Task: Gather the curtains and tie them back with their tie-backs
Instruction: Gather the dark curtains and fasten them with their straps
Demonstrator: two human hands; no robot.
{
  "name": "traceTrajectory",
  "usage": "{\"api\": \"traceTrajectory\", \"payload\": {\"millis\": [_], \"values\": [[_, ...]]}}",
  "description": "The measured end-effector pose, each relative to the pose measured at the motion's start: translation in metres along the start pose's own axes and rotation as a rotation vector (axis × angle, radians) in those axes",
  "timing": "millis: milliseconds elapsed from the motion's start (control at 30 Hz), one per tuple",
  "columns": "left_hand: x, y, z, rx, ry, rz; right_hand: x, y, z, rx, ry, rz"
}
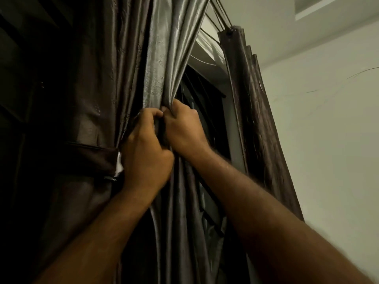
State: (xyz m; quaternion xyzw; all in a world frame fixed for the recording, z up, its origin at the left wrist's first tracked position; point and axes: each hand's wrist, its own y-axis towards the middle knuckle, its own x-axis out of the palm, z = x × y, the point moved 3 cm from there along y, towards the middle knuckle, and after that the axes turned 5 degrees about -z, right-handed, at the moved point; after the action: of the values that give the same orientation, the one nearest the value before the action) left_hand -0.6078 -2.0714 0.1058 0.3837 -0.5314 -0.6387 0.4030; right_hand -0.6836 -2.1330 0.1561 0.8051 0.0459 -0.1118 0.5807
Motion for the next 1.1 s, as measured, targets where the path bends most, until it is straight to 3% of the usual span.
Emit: {"api": "traceTrajectory", "payload": {"millis": [200, 433, 533, 633, 733, 900, 1100], "values": [[0.061, -0.027, 0.015, 0.009, 0.110, -0.475, -0.038, -0.029, 0.060, 0.228, 0.205, -0.043], [0.101, -0.062, -0.012, -0.163, -0.324, -0.845, -0.062, -0.049, 0.098, 0.359, -0.052, -0.068], [0.100, -0.055, -0.020, -0.238, -0.596, -0.740, -0.065, -0.058, 0.105, 0.341, -0.043, -0.061], [0.100, -0.048, -0.030, -0.237, -0.455, -0.620, -0.067, -0.071, 0.111, 0.341, -0.020, -0.143], [0.105, -0.062, -0.037, -0.351, -0.376, -0.774, -0.065, -0.089, 0.117, 0.396, 0.047, -0.264], [0.110, -0.111, -0.038, -0.389, -0.399, -1.033, -0.055, -0.125, 0.132, 0.423, 0.060, -0.271], [0.126, -0.169, -0.040, -0.388, -0.364, -1.104, -0.047, -0.167, 0.153, 0.491, 0.017, -0.247]]}}
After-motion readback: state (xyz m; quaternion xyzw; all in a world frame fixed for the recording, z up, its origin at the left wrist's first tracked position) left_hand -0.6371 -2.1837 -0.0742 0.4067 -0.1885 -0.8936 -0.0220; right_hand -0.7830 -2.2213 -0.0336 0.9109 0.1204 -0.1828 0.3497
